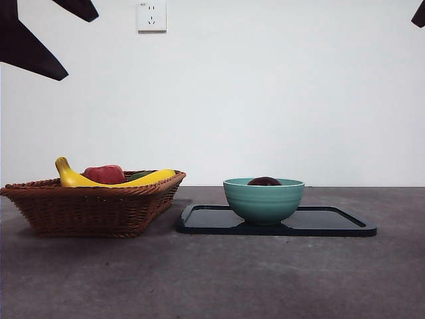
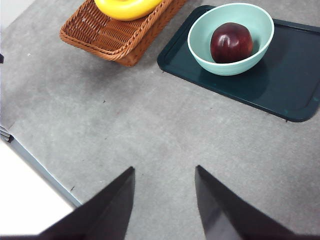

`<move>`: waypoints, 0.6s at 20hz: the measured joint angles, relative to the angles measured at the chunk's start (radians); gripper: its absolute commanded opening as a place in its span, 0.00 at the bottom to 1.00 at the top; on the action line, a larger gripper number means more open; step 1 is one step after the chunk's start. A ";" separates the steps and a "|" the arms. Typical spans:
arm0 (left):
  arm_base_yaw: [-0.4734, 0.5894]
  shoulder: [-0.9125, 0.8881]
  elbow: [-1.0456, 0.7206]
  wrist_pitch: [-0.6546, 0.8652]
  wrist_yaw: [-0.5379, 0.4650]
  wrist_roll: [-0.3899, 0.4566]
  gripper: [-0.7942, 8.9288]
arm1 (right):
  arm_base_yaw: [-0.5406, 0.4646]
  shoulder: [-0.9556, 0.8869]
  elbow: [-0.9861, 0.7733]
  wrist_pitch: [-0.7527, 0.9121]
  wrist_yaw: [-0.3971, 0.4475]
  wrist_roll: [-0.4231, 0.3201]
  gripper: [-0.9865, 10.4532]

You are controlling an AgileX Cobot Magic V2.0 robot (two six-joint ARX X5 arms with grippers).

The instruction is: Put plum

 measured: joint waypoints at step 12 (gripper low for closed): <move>0.000 0.054 0.067 0.111 -0.014 -0.051 0.47 | 0.000 0.000 0.000 0.000 0.000 0.000 0.25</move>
